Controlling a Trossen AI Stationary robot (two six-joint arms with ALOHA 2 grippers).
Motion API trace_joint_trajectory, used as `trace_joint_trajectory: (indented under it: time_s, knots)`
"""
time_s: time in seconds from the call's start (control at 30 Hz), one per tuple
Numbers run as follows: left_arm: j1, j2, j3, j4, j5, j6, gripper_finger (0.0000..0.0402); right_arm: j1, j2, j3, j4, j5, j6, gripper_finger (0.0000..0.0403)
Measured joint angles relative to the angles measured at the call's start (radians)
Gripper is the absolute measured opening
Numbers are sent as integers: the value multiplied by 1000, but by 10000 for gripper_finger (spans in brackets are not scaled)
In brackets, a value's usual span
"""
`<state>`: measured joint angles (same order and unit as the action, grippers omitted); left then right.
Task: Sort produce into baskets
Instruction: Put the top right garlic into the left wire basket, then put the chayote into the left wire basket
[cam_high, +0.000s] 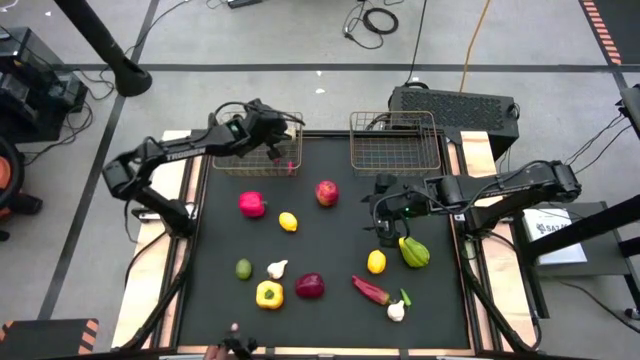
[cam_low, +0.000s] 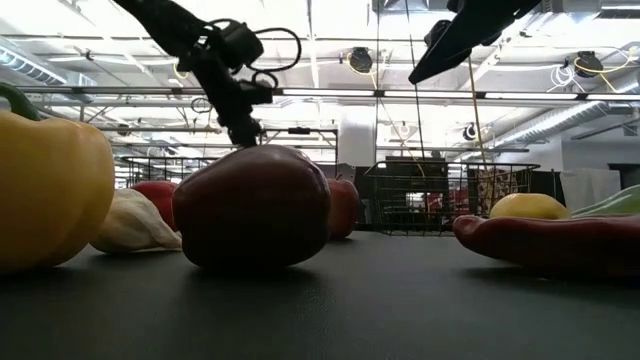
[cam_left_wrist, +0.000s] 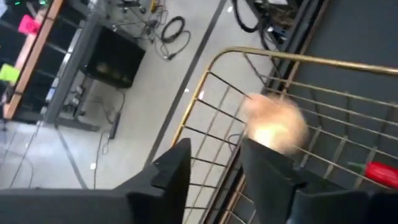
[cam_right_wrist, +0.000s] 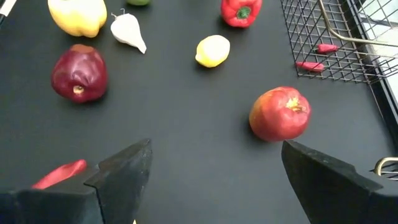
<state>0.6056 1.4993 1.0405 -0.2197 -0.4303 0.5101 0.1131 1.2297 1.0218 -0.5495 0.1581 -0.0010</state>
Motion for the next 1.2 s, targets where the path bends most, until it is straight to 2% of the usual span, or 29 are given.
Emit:
trace_joint_trajectory:
  time_s: [0.13,0.27,0.33,0.47,0.53,0.6,0.67,0.73,0.9,1.03,1.2]
  knots:
    - [-18,0,9,4,-48,-43,197,0,0,0,0,0,-3,347]
    - [-79,-39,51,-28,-266,-136,211,0,0,0,-10,0,-5,347]
    - [-127,-78,84,-113,-305,-229,212,0,0,-1,-29,-1,-2,347]
    - [-243,-164,130,-286,-254,-530,212,0,0,-1,-85,-2,34,347]
    - [-307,-216,132,-318,-179,-686,212,0,0,-2,-112,-2,62,347]
    - [-375,-248,126,-338,-92,-775,212,1,0,-2,-137,-2,97,347]
    - [-451,-258,116,-365,-46,-802,212,8,0,-2,-153,-2,136,347]
    - [-524,-257,114,-414,-48,-829,212,23,3,-2,-153,0,173,347]
    - [-676,-239,114,-491,-140,-916,212,107,6,-75,-92,-3,261,347]
    - [-737,-236,113,-486,-184,-890,212,156,6,-149,-87,-2,302,347]
    - [-762,-235,114,-486,-191,-889,212,154,7,-187,-58,32,315,344]
